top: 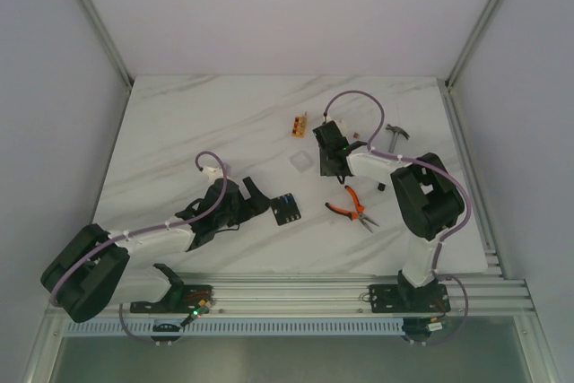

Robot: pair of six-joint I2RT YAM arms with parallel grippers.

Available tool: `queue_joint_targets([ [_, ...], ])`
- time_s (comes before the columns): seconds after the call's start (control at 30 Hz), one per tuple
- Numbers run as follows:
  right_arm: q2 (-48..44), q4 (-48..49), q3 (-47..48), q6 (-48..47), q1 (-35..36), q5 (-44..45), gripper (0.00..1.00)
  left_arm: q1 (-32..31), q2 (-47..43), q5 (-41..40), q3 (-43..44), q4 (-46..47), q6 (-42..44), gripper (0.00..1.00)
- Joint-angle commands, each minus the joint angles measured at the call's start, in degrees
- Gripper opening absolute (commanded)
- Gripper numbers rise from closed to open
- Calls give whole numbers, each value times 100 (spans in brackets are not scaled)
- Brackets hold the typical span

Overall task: Snap on the fuse box
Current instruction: Pick up the fuse from the center of the board.

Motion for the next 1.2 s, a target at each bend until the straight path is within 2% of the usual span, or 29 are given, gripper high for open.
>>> queue_joint_targets([
  [0.0,-2,-206,-198,90,-37,113,37,42,-51,-24,-68,-127,-47,100],
  [0.27,114,-28,-220,-268,-37,-206,36,42,-49,-19,-58,-129,-37,100],
  [0.6,6,-13,-345,-317,-46,-281,20,40,-42,11,66,-126,12,100],
  [0.9,-853,475,-817,-769,179,-892,17,126,-95,99,483,-40,295,99],
  [1.17,-2028,1295,-1443,-1329,589,-1696,14,521,-22,919,706,664,323,88],
])
